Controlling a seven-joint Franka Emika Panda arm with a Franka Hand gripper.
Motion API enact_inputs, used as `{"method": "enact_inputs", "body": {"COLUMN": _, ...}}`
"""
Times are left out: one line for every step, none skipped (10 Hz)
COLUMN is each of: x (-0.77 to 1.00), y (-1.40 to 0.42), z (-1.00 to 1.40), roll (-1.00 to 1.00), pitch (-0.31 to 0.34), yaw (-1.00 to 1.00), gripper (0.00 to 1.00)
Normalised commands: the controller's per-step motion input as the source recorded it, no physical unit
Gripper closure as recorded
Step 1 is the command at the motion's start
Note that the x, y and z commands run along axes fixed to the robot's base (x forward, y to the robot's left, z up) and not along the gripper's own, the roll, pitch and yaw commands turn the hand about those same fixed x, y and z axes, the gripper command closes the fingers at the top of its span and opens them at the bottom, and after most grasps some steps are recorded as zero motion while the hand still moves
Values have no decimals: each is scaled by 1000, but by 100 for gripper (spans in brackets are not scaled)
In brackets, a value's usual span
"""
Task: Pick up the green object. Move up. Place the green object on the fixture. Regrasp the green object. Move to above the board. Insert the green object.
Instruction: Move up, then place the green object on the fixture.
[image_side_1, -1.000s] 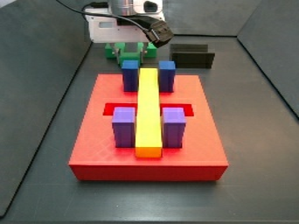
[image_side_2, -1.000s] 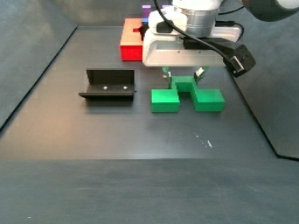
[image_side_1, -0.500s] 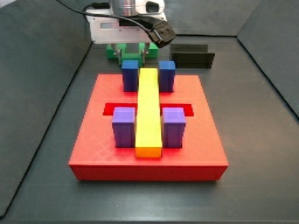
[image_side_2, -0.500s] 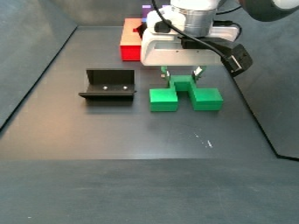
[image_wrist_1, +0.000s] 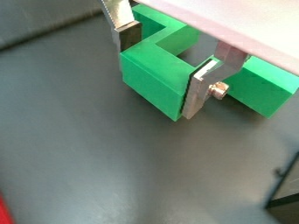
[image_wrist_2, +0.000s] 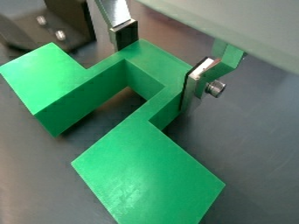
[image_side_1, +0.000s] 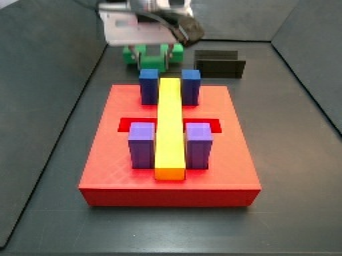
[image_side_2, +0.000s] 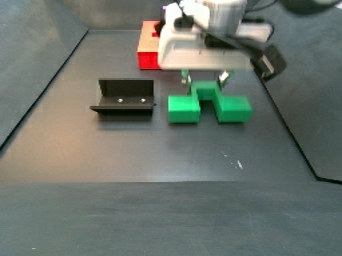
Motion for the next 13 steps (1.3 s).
{"method": "enact_inputs", "body": {"x": -100, "y": -1, "z": 561, "roll": -4, "pitch": 62, "yaw": -34, "gripper": 100}}
{"method": "enact_inputs", "body": {"x": -30, "y": 7, "z": 193, "roll": -1, "pitch": 25, "yaw": -20, "gripper": 100}}
{"method": "enact_inputs", "body": {"x": -57, "y": 6, "z": -9, "roll": 0, "pitch": 0, "yaw": 0, "gripper": 100}}
{"method": "enact_inputs", "body": {"x": 0, "y": 0, "z": -6, "roll": 11, "pitch": 0, "yaw": 0, "gripper": 100}}
{"method": "enact_inputs", "body": {"x": 494, "y": 0, "z": 229, "roll": -60, "pitch": 0, "yaw": 0, "gripper": 100}}
{"method": "enact_inputs", "body": {"x": 909, "y": 63, "z": 606, "roll": -443, "pitch": 0, "yaw": -314, "gripper": 100}}
{"method": "enact_inputs", "body": {"x": 791, "y": 231, "z": 726, "roll": -694, "pitch": -109, "yaw": -423, "gripper": 100}}
{"method": "enact_inputs", "body": {"x": 754, "y": 231, "z": 663, "roll": -789, "pitch": -197, "yaw": -417, "gripper": 100}}
{"method": "enact_inputs", "body": {"x": 846, "y": 200, "z": 654, "roll": -757, "pitch": -154, "yaw": -343, "gripper": 100}}
{"method": "enact_inputs", "body": {"x": 946, "y": 0, "z": 511, "roll": -560, "pitch": 0, "yaw": -134, "gripper": 100}}
{"method": "enact_inputs", "body": {"x": 840, "y": 0, "z": 534, "roll": -554, "pitch": 26, "yaw": -9, "gripper": 100}}
{"method": "enact_inputs", "body": {"x": 720, "y": 0, "z": 440, "roll": -800, "pitch": 6, "yaw": 0, "gripper": 100}}
{"method": "enact_inputs", "body": {"x": 709, "y": 0, "z": 360, "roll": -809, "pitch": 169, "yaw": 0, "gripper": 100}}
